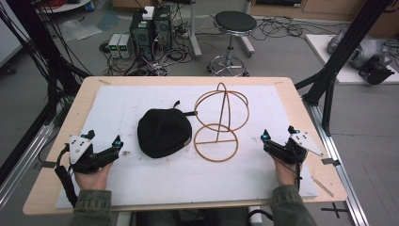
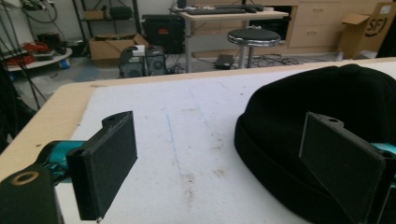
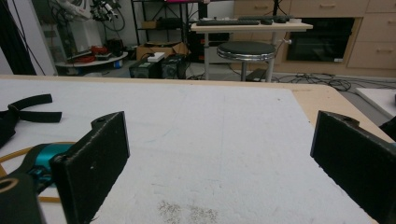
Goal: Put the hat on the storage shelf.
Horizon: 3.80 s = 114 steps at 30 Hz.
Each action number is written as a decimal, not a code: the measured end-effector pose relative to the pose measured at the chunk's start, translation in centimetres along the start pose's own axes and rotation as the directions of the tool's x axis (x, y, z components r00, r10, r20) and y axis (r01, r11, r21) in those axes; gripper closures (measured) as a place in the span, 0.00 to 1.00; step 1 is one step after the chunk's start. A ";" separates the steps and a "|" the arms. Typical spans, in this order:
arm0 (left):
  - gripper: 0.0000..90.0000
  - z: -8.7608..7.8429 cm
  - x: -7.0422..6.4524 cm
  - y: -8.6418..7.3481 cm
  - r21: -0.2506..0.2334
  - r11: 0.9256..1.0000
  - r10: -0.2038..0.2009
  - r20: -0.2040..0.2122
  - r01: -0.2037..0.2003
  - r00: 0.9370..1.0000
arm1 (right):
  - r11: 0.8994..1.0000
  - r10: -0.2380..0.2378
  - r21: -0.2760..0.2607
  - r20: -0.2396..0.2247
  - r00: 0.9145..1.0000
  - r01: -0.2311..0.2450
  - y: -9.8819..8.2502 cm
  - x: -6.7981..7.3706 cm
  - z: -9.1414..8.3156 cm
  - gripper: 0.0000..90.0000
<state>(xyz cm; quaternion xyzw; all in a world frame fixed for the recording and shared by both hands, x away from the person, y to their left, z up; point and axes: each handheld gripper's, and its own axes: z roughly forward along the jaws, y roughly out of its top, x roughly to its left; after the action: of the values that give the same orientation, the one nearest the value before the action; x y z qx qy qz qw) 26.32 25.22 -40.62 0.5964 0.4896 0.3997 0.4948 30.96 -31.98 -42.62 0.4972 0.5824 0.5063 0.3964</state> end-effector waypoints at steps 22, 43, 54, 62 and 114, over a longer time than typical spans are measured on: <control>0.13 1.4 -2.2 2.0 0.025 0.999 0.037 0.106 -0.040 0.994 | 1.000 -0.014 0.007 0.006 1.000 0.014 -0.1 -0.1 0.1 0.04; 0.13 3.6 -4.9 2.3 0.166 0.978 0.086 0.216 -0.123 0.973 | 1.000 -0.011 0.009 0.007 1.000 0.011 -0.1 -0.3 -0.1 0.04; 0.14 4.7 -6.1 2.1 0.207 0.970 0.073 0.237 -0.124 0.969 | 1.000 -0.011 0.014 0.004 1.000 0.011 -0.1 -0.3 0.1 0.04; 0.14 6.1 -7.3 2.2 0.202 0.972 0.068 0.231 -0.116 0.971 | 1.000 -0.010 0.010 0.004 1.000 0.010 0.0 -0.2 0.3 0.04; 0.93 8.8 -10.5 0.7 0.275 0.945 0.110 0.236 -0.175 0.965 | 1.000 0.011 -0.015 0.003 1.000 -0.011 0.1 -0.2 0.0 0.04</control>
<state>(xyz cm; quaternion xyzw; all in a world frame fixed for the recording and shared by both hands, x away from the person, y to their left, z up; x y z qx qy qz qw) 32.81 13.20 -41.48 0.7374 0.4416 0.2899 0.4209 31.05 -32.21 -42.49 0.4981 0.5755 0.5120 0.3982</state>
